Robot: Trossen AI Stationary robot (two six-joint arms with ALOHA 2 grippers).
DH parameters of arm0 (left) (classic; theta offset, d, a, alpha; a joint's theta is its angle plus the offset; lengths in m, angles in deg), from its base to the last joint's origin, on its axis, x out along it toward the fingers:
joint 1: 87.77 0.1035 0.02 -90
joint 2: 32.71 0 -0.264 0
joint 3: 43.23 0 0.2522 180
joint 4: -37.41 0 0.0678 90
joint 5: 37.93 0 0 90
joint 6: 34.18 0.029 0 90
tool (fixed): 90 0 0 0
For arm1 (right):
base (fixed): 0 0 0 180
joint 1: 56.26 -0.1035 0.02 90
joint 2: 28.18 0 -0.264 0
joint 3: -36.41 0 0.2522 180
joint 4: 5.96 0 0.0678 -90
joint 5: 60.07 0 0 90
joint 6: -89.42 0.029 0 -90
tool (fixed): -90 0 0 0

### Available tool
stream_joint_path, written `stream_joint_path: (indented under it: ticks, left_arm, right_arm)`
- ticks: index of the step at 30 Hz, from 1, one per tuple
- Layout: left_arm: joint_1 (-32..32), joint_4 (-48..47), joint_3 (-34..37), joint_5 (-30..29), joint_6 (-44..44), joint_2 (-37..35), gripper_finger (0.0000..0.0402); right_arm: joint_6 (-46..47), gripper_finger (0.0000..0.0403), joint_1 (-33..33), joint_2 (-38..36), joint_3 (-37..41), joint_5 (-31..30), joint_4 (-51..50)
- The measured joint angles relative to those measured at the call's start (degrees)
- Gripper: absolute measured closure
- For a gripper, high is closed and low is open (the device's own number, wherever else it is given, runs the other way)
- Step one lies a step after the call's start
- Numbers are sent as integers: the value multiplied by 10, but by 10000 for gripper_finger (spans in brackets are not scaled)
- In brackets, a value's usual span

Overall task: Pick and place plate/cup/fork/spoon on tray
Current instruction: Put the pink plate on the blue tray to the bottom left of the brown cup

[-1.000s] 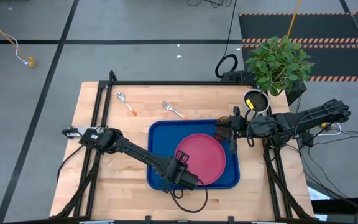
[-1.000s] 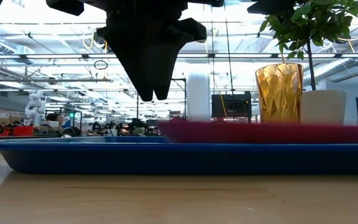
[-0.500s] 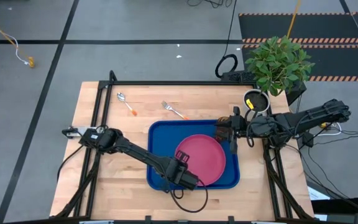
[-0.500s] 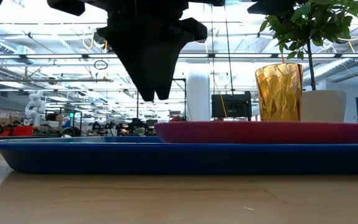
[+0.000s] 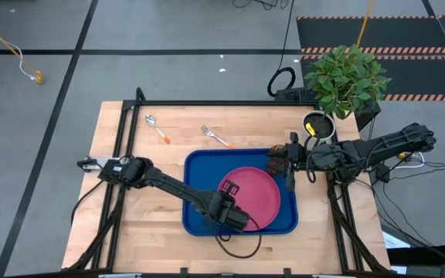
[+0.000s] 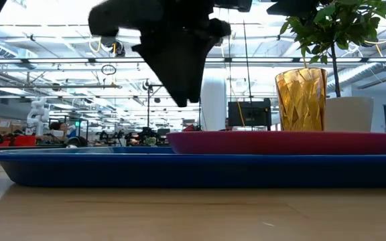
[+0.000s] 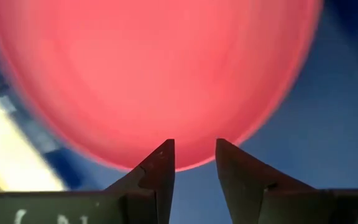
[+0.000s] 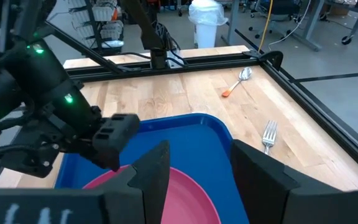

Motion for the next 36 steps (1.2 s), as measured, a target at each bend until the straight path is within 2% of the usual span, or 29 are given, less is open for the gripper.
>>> stream_joint_path:
  ticks: [4,11,20,36]
  left_arm:
    - [9,8,0,98,11,0,282]
    - [8,11,0,133,36,0,282]
    - [7,19,0,160,74,2,282]
    - [15,33,0,160,97,6,282]
  right_arm:
    - [0,243,0,0,0,0,-6]
    - [0,243,0,0,0,0,-10]
    - [0,243,0,0,0,0,-10]
    - [0,243,0,0,0,0,-12]
